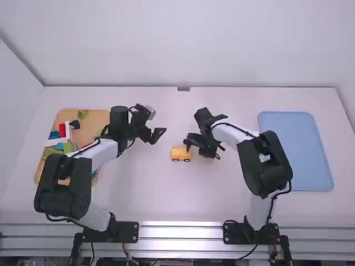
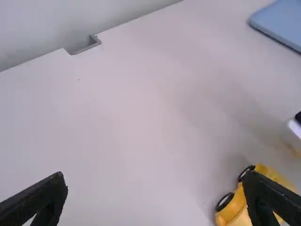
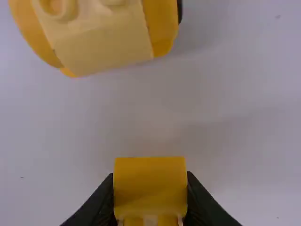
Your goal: Assemble lego blocks to make yellow taxi
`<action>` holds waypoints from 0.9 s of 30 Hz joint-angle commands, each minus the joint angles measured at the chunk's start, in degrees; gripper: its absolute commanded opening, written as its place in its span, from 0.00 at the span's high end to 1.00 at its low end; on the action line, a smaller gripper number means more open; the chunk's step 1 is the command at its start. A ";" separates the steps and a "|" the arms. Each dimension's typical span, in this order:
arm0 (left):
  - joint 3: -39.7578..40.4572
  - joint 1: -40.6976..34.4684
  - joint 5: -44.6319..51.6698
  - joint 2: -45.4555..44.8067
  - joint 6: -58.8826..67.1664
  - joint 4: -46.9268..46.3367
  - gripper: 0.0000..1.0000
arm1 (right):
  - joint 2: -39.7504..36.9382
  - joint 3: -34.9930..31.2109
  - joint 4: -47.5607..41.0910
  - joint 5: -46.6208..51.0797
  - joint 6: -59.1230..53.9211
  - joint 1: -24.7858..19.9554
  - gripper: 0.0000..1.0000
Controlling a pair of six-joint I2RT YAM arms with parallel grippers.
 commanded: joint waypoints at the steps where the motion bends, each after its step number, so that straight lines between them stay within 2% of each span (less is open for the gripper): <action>1: 1.49 0.22 0.24 0.59 0.24 -0.04 0.01 | 0.57 -0.31 0.63 -0.50 -0.44 -0.31 0.70; 2: 1.49 0.22 0.24 0.61 0.24 -0.07 0.01 | 0.57 -0.46 0.87 -0.50 -0.48 -0.31 0.69; 7: 1.49 0.20 0.24 0.61 0.24 -0.66 0.01 | 0.57 -1.86 2.40 -0.94 -2.01 -0.28 0.55; 10: 1.49 0.20 0.24 0.61 0.22 -0.72 0.01 | 0.57 -1.95 2.23 -1.11 -2.95 0.17 0.38; 11: 1.49 0.20 0.24 0.61 0.22 -0.72 0.01 | 0.57 -1.95 2.27 -0.92 -2.99 0.20 0.36; 13: 1.49 0.20 0.28 0.61 0.24 -0.66 0.01 | 0.55 -1.66 2.40 -0.68 -3.04 0.13 0.15; 16: 1.49 0.20 0.22 0.61 0.22 -0.24 0.01 | 0.42 -0.57 1.95 -1.27 -2.38 0.13 0.03; 19: 1.49 0.20 0.20 0.61 0.24 -0.26 0.01 | -0.83 0.63 0.85 -1.68 -1.05 0.13 0.01; 23: 1.44 0.20 0.28 0.59 -0.13 0.39 0.01 | -3.69 0.96 -1.14 -5.35 -4.68 -1.22 0.01; 27: 1.29 0.17 0.57 0.61 -1.40 -0.26 0.01 | -6.99 0.31 -2.38 -13.97 -8.72 -4.31 0.01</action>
